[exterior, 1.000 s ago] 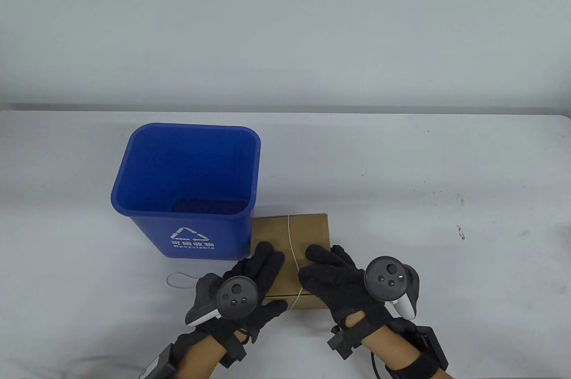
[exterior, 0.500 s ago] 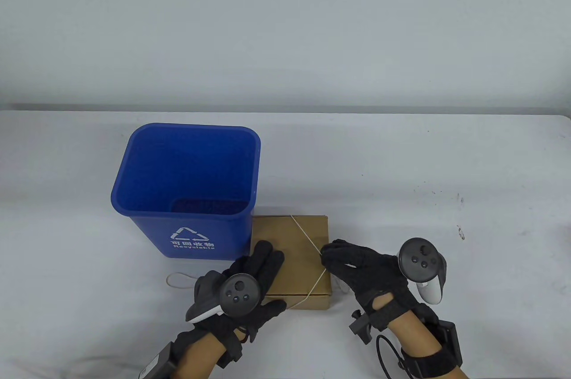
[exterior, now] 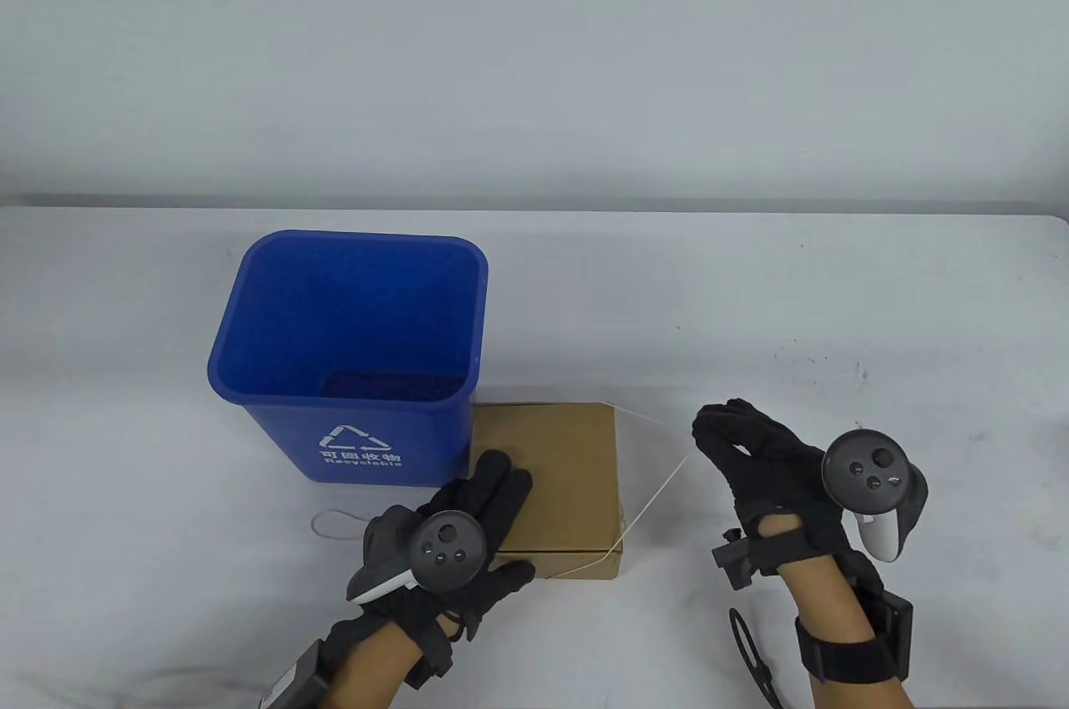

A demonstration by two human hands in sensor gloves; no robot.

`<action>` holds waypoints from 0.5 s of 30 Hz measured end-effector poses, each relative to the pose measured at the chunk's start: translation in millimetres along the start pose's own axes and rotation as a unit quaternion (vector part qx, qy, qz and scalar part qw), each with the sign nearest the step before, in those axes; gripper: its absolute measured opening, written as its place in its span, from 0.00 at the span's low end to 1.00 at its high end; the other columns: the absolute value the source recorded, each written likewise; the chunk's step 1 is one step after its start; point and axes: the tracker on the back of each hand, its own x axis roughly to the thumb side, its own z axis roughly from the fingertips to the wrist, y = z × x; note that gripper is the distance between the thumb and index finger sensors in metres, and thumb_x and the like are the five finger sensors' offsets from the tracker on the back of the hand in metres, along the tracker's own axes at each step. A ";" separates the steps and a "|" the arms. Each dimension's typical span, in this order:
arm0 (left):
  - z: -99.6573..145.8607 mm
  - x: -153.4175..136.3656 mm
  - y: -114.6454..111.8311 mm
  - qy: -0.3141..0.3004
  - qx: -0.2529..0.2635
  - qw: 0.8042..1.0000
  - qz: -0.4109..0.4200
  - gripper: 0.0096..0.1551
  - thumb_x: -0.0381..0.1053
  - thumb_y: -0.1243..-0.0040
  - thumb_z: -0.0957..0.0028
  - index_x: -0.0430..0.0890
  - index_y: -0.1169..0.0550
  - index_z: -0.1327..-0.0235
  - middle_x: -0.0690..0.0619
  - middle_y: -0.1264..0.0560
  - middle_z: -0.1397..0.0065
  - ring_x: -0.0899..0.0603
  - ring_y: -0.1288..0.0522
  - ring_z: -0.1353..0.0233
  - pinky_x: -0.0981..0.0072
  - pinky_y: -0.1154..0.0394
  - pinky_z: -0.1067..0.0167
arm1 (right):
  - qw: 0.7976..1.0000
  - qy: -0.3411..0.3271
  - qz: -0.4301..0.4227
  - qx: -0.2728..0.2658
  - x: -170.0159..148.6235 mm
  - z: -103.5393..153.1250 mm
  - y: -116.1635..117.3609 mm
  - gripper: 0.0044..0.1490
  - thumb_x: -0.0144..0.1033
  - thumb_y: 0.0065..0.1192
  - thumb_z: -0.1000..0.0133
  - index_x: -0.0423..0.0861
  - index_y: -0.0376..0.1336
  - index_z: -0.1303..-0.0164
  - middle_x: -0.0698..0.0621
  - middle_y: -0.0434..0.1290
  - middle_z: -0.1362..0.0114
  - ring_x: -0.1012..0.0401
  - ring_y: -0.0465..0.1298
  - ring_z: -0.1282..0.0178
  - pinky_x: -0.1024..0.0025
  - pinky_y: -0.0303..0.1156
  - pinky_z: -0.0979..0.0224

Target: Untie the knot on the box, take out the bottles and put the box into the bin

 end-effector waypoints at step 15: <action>-0.6 0.5 -0.6 0.006 0.002 1.000 0.000 0.58 0.66 0.41 0.50 0.56 0.62 0.20 0.51 0.69 0.17 0.17 0.44 0.25 0.28 0.42 0.30 | 0.937 0.126 0.259 0.198 -44.8 -14.7 -4.8 0.18 0.39 0.70 0.48 0.48 0.76 0.51 0.50 0.79 0.35 0.36 0.68 0.26 0.34 0.61 0.30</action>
